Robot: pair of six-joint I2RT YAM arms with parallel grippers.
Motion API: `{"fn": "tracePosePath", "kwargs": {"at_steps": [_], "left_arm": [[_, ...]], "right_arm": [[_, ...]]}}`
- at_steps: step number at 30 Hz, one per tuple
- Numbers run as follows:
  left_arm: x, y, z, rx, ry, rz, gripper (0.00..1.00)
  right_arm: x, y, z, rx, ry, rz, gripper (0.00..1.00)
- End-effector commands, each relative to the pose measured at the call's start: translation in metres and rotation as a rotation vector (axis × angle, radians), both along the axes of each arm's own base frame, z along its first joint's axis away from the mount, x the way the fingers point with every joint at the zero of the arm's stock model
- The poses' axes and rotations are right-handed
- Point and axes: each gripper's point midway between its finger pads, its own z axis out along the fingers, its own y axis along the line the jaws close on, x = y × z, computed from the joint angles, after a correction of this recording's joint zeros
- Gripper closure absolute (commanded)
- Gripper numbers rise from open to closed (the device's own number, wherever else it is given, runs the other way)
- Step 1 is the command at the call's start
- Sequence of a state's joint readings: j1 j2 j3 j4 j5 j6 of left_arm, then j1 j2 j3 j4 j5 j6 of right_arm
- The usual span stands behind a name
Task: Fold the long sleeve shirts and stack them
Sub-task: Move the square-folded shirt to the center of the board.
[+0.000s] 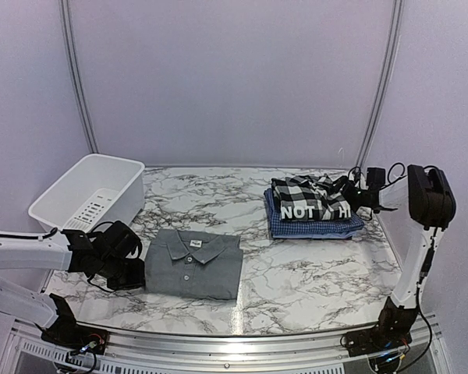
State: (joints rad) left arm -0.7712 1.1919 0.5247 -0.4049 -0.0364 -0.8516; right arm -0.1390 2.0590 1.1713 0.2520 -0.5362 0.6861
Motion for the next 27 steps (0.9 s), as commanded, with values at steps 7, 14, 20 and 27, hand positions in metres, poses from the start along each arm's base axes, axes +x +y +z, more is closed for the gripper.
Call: {"fn": "tracePosePath", "kwargs": {"at_steps": [7, 14, 20, 27], "left_arm": [[0.001, 0.004, 0.003, 0.009, -0.004, 0.01, 1.0], [0.001, 0.004, 0.002, 0.005, -0.006, 0.015, 1.0], [0.004, 0.003, 0.005, 0.002, -0.022, 0.015, 1.0], [0.005, 0.002, 0.013, -0.03, -0.049, 0.024, 0.97]], "right_arm": [[-0.038, 0.095, -0.01, 0.029, 0.025, 0.183, 0.01], [-0.062, 0.12, 0.001, -0.015, 0.022, 0.193, 0.02], [-0.053, 0.093, 0.028, -0.232, 0.018, 0.144, 0.02], [-0.067, 0.072, 0.07, -0.394, 0.002, 0.118, 0.02]]}}
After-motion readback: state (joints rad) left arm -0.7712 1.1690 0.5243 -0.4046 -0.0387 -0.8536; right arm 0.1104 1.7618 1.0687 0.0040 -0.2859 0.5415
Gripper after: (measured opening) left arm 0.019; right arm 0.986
